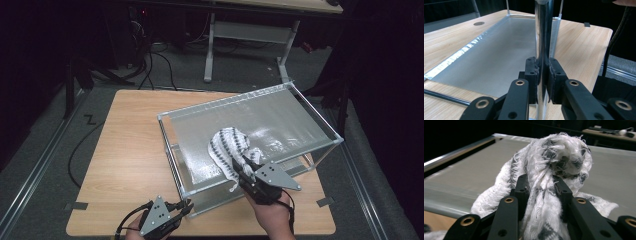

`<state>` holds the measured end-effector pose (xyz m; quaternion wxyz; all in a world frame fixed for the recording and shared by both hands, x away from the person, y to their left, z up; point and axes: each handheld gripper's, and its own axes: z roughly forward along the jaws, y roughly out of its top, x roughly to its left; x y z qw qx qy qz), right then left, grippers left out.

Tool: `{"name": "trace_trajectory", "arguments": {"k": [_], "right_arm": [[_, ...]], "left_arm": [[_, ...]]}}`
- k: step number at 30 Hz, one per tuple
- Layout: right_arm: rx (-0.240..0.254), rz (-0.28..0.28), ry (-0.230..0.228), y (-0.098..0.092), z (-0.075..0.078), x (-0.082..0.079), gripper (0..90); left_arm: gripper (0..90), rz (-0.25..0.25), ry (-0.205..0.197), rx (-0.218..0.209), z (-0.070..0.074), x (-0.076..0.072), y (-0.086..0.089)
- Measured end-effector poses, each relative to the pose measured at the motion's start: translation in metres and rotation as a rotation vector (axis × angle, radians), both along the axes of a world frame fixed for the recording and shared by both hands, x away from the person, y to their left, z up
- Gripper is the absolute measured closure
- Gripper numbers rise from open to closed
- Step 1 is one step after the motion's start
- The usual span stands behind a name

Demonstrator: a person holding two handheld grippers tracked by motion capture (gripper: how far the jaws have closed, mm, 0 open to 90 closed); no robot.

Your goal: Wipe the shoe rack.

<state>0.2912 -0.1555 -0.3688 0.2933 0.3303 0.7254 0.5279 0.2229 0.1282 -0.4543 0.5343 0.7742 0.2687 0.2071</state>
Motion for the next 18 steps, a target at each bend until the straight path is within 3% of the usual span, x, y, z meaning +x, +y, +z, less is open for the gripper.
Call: {"name": "trace_trajectory", "arguments": {"k": [18], "right_arm": [[0.011, 0.151, -0.004, 0.045, -0.001, -0.026, 70.2]], "left_arm": [[80.3, -0.009, -0.007, 0.006, 0.0, 0.0, 0.0]]}}
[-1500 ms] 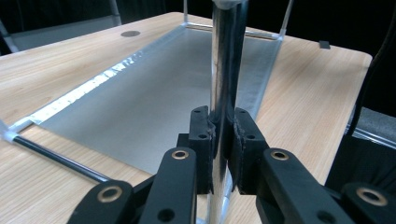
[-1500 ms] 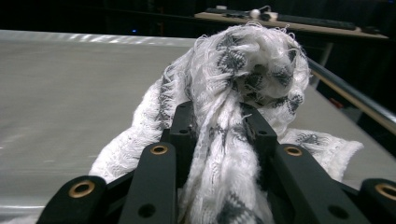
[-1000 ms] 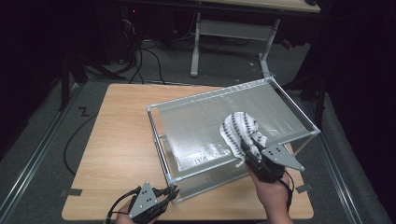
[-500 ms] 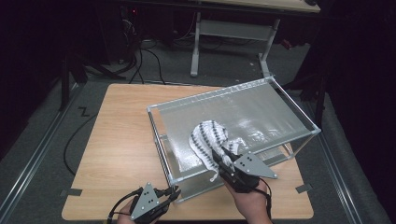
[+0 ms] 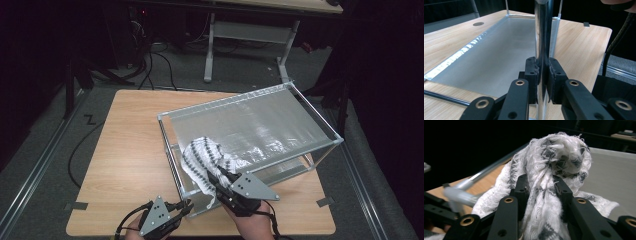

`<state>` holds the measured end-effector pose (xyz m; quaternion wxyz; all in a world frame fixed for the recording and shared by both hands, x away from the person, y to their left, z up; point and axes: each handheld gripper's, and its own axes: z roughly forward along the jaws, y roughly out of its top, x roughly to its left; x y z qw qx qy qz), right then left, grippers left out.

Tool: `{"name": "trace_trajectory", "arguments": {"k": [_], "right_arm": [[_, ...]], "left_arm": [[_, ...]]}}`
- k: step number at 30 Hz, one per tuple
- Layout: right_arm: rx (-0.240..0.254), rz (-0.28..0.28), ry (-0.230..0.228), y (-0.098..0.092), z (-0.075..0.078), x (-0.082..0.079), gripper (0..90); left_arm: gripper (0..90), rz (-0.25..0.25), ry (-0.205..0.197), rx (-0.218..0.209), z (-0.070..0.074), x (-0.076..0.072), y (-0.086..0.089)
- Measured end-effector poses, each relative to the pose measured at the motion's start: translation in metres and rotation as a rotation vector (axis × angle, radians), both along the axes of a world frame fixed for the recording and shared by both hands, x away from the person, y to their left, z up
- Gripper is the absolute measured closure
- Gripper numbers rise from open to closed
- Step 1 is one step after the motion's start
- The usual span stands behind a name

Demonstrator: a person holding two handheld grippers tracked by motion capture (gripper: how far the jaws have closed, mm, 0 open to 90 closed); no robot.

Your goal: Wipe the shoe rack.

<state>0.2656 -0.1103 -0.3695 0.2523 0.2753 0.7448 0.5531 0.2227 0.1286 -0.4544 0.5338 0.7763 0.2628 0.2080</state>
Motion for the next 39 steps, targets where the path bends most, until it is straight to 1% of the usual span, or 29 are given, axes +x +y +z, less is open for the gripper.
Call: {"name": "trace_trajectory", "arguments": {"k": [2, 4, 6, 9, 10, 11, 13, 15, 17, 19, 21, 22, 25, 28, 31, 32, 33, 34, 36, 37, 39], "right_arm": [[-0.009, 0.017, -0.008, 0.006, 0.0, -0.005, 70.0], [-0.025, 0.029, -0.031, 0.011, 0.0, -0.008, 70.0], [-0.013, 0.044, -0.02, 0.013, 0.0, -0.01, 69.8], [-0.019, 0.054, -0.033, 0.016, 0.0, -0.013, 67.6], [-0.023, 0.049, -0.036, 0.016, 0.0, -0.013, 64.5], [-0.019, 0.043, -0.033, 0.016, 0.001, -0.012, 59.3], [0.003, 0.014, -0.026, 0.013, 0.003, -0.012, 50.9], [0.036, -0.008, -0.025, 0.009, 0.004, -0.011, 44.5], [0.062, -0.015, -0.001, 0.007, 0.004, -0.008, 38.4], [0.075, -0.014, 0.038, 0.007, 0.001, -0.005, 36.7], [0.068, -0.006, 0.05, 0.008, -0.001, -0.005, 36.7], [0.061, -0.009, 0.049, 0.01, -0.002, -0.006, 37.3], [0.068, 0.006, 0.053, 0.011, -0.004, -0.007, 45.5], [0.073, 0.039, 0.063, 0.012, -0.004, -0.007, 55.7], [0.07, 0.076, 0.079, 0.012, -0.002, -0.008, 68.7], [0.065, 0.08, 0.075, 0.012, -0.002, -0.009, 72.1], [0.058, 0.089, 0.062, 0.012, -0.002, -0.009, 74.7], [0.054, 0.091, 0.057, 0.012, -0.002, -0.01, 75.9], [0.05, 0.115, 0.064, 0.01, 0.001, -0.008, 76.5], [0.059, 0.109, 0.048, 0.004, 0.007, -0.008, 76.7], [0.095, 0.088, 0.019, -0.01, 0.019, -0.008, 76.9]], "left_arm": [[80.2, -0.001, 0.0, 0.001, 0.0, 0.0, 0.0], [80.2, -0.002, 0.0, 0.001, 0.0, 0.0, 0.0], [80.2, -0.003, -0.001, 0.002, 0.0, 0.0, 0.0], [80.1, -0.003, -0.002, 0.004, 0.0, 0.0, 0.0], [80.1, -0.003, -0.003, 0.005, 0.0, 0.0, 0.0], [80.1, -0.002, -0.003, 0.005, 0.0, 0.0, 0.0], [80.0, -0.001, -0.004, 0.008, 0.0, 0.0, 0.0], [80.0, -0.003, -0.004, 0.006, 0.0, 0.0, 0.0], [80.0, -0.003, -0.004, 0.006, 0.0, 0.0, 0.0], [80.1, -0.001, -0.004, 0.003, 0.0, 0.0, 0.0], [80.0, -0.003, -0.004, 0.007, 0.0, 0.0, 0.0], [80.0, -0.003, -0.004, 0.007, 0.0, 0.001, 0.0], [80.0, -0.002, -0.005, 0.011, 0.0, 0.0, 0.0], [80.0, -0.002, -0.004, 0.008, 0.0, 0.0, 0.0], [80.0, -0.002, -0.003, 0.006, 0.0, 0.0, 0.0], [80.0, -0.002, -0.003, 0.006, 0.0, 0.0, 0.0], [80.0, -0.003, -0.003, 0.006, 0.0, 0.0, 0.0], [80.0, -0.004, -0.003, 0.01, 0.0, 0.0, 0.0], [80.0, -0.003, -0.002, 0.009, 0.0, 0.0, 0.0], [80.0, -0.001, -0.001, 0.007, 0.0, 0.001, 0.0], [80.1, 0.001, 0.0, 0.005, 0.0, 0.001, 0.001]]}}
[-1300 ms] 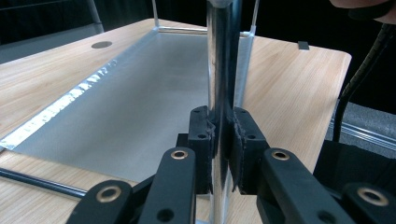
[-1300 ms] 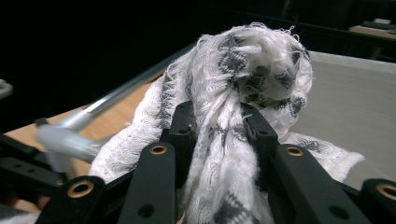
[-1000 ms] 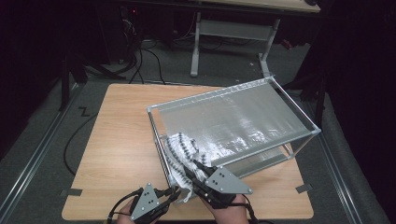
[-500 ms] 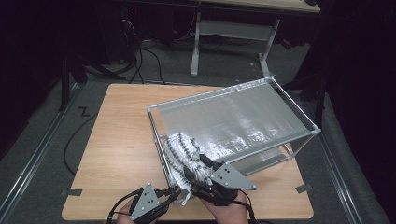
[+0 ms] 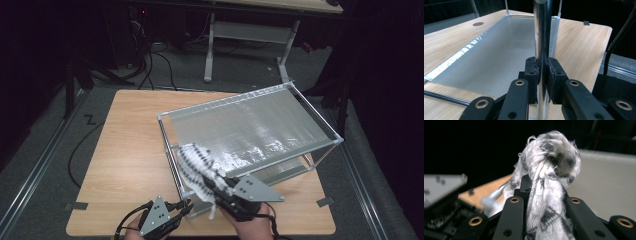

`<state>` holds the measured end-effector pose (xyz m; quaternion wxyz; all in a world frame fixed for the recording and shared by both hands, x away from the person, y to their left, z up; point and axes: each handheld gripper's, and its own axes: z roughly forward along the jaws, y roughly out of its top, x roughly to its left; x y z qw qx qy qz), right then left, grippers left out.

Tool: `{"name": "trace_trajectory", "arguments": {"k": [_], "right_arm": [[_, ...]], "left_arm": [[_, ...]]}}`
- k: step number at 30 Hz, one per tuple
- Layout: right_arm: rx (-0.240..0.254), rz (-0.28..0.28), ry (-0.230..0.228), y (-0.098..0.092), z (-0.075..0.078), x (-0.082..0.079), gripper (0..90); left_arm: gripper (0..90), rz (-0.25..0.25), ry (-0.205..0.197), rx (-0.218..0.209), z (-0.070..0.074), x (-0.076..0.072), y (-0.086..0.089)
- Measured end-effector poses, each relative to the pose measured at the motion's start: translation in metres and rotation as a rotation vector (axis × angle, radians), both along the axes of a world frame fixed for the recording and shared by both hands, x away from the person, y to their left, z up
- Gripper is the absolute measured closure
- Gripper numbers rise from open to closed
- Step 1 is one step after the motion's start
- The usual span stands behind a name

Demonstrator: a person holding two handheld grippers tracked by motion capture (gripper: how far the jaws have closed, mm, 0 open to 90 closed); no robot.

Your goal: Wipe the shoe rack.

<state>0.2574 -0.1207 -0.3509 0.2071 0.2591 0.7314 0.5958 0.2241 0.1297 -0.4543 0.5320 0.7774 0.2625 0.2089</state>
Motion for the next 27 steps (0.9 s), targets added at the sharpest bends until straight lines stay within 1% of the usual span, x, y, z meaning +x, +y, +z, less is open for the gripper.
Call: {"name": "trace_trajectory", "arguments": {"k": [2, 4, 5, 6, 8, 10, 11, 13, 15, 16, 17, 20, 23, 24, 25, 26, 27], "right_arm": [[0.022, -0.04, -0.03, -0.02, 0.011, -0.001, 76.8], [0.02, -0.081, -0.045, -0.04, 0.016, -0.004, 76.8], [0.01, -0.1, -0.052, -0.049, 0.015, -0.005, 76.8], [-0.006, -0.109, -0.045, -0.059, 0.014, -0.006, 76.7], [-0.034, -0.136, -0.033, -0.075, 0.007, -0.006, 76.7], [-0.049, -0.168, 0.0, -0.09, -0.003, -0.006, 76.7], [-0.053, -0.179, 0.014, -0.094, -0.007, -0.006, 76.7], [-0.067, -0.204, 0.038, -0.103, -0.02, -0.005, 76.7], [-0.078, -0.21, 0.084, -0.109, -0.033, 0.001, 76.8], [-0.084, -0.198, 0.104, -0.111, -0.038, 0.004, 76.8], [-0.093, -0.185, 0.133, -0.112, -0.044, 0.008, 76.8], [-0.119, -0.201, 0.171, -0.114, -0.059, 0.019, 76.8], [-0.143, -0.228, 0.203, -0.114, -0.073, 0.03, 76.7], [-0.16, -0.24, 0.22, -0.114, -0.079, 0.035, 76.8], [-0.191, -0.246, 0.249, -0.113, -0.088, 0.041, 76.8], [-0.206, -0.246, 0.271, -0.112, -0.093, 0.044, 76.8], [-0.233, -0.257, 0.299, -0.112, -0.101, 0.049, 76.8]], "left_arm": [[80.1, 0.004, 0.005, -0.003, 0.0, 0.002, 0.001], [80.3, 0.019, 0.014, -0.012, 0.0, 0.005, 0.002], [80.4, 0.032, 0.023, -0.023, 0.0, 0.007, 0.004], [80.6, 0.047, 0.032, -0.034, -0.001, 0.008, 0.005], [80.7, 0.068, 0.035, -0.043, -0.001, 0.011, 0.008], [80.7, 0.085, 0.038, -0.044, -0.001, 0.013, 0.01], [80.7, 0.096, 0.04, -0.042, -0.001, 0.014, 0.011], [80.7, 0.111, 0.039, -0.044, -0.001, 0.016, 0.014], [80.7, 0.118, 0.038, -0.039, -0.001, 0.018, 0.018], [80.7, 0.119, 0.036, -0.034, 0.0, 0.019, 0.02], [80.7, 0.117, 0.037, -0.031, 0.0, 0.021, 0.022], [80.7, 0.126, 0.039, -0.04, -0.001, 0.024, 0.029], [80.7, 0.132, 0.039, -0.04, -0.001, 0.025, 0.033], [80.7, 0.131, 0.039, -0.039, -0.001, 0.025, 0.033], [80.7, 0.13, 0.039, -0.039, -0.001, 0.025, 0.034], [80.7, 0.13, 0.039, -0.038, -0.001, 0.025, 0.034], [80.7, 0.13, 0.04, -0.038, -0.001, 0.025, 0.034]]}}
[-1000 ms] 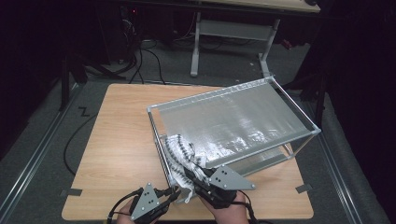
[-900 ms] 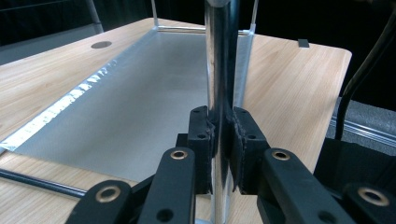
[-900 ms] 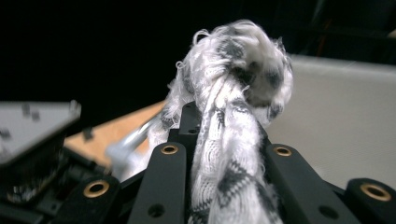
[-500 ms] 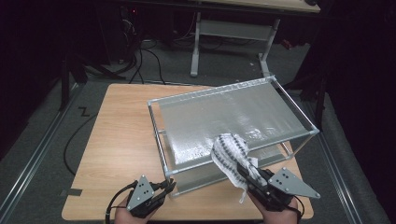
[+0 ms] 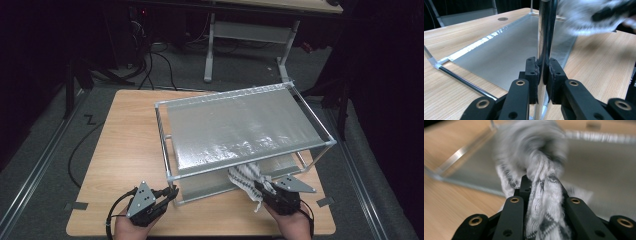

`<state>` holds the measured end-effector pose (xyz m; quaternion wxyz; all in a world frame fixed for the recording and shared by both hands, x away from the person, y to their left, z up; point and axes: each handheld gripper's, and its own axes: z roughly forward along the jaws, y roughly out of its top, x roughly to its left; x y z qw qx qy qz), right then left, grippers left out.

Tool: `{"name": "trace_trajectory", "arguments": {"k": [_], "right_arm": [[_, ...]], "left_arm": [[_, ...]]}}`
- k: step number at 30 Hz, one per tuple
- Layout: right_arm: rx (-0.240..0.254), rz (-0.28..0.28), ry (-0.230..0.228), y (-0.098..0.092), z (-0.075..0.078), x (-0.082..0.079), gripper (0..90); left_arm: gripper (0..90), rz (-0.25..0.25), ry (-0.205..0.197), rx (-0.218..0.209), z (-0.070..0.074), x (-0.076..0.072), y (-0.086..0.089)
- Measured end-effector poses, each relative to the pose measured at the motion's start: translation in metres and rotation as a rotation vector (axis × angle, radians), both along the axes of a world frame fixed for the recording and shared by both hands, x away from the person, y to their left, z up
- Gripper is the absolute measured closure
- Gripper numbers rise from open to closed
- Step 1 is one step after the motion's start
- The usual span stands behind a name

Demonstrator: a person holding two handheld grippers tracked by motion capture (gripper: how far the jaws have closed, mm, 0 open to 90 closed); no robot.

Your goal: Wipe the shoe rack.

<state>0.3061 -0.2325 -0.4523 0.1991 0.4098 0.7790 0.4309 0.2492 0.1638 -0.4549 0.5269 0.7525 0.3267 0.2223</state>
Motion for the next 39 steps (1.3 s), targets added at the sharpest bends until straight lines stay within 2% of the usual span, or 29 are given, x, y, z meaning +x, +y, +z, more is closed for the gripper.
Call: {"name": "trace_trajectory", "arguments": {"k": [3, 5, 8, 9, 12, 13, 14, 15, 20, 23, 27, 31, 34, 39], "right_arm": [[-0.067, -0.02, 0.08, 0.0, -0.023, 0.013, 76.7], [-0.085, -0.027, 0.124, -0.001, -0.034, 0.017, 76.6], [-0.113, -0.003, 0.158, 0.004, -0.045, 0.021, 76.4], [-0.1, -0.018, 0.175, 0.008, -0.045, 0.02, 76.4], [-0.114, 0.017, 0.171, 0.02, -0.044, 0.025, 76.4], [-0.123, 0.042, 0.155, 0.025, -0.045, 0.027, 76.4], [-0.117, 0.046, 0.166, 0.031, -0.044, 0.027, 76.3], [-0.13, 0.075, 0.148, 0.037, -0.045, 0.028, 76.3], [-0.117, 0.147, 0.147, 0.06, -0.044, 0.02, 75.9], [-0.108, 0.18, 0.145, 0.067, -0.043, 0.016, 75.8], [-0.082, 0.198, 0.107, 0.069, -0.036, 0.01, 75.7], [-0.046, 0.155, 0.084, 0.057, -0.025, 0.004, 75.7], [-0.048, 0.091, 0.027, 0.041, -0.016, 0.001, 75.7], [-0.025, -0.019, -0.012, 0.009, -0.005, -0.002, 75.7]], "left_arm": [[80.7, 0.003, 0.001, 0.003, 0.0, 0.0, 0.002], [80.7, 0.008, 0.0, 0.006, 0.0, 0.0, 0.004], [80.7, 0.026, 0.003, 0.014, 0.001, 0.002, 0.01], [80.6, 0.032, 0.005, 0.018, 0.002, 0.003, 0.014], [80.7, 0.067, 0.009, 0.017, 0.002, 0.004, 0.028], [80.7, 0.08, 0.012, 0.019, 0.002, 0.005, 0.034], [80.7, 0.098, 0.013, 0.027, 0.003, 0.005, 0.041], [80.7, 0.109, 0.015, 0.031, 0.003, 0.004, 0.046], [80.6, 0.164, 0.027, 0.05, 0.006, 0.002, 0.075], [80.5, 0.189, 0.033, 0.06, 0.007, 0.003, 0.089], [80.6, 0.213, 0.018, 0.033, 0.003, 0.003, 0.098], [80.4, 0.216, 0.01, 0.033, 0.002, 0.006, 0.102], [80.5, 0.213, 0.01, 0.022, 0.001, 0.007, 0.105], [80.5, 0.209, 0.017, 0.01, 0.001, 0.012, 0.107]]}}
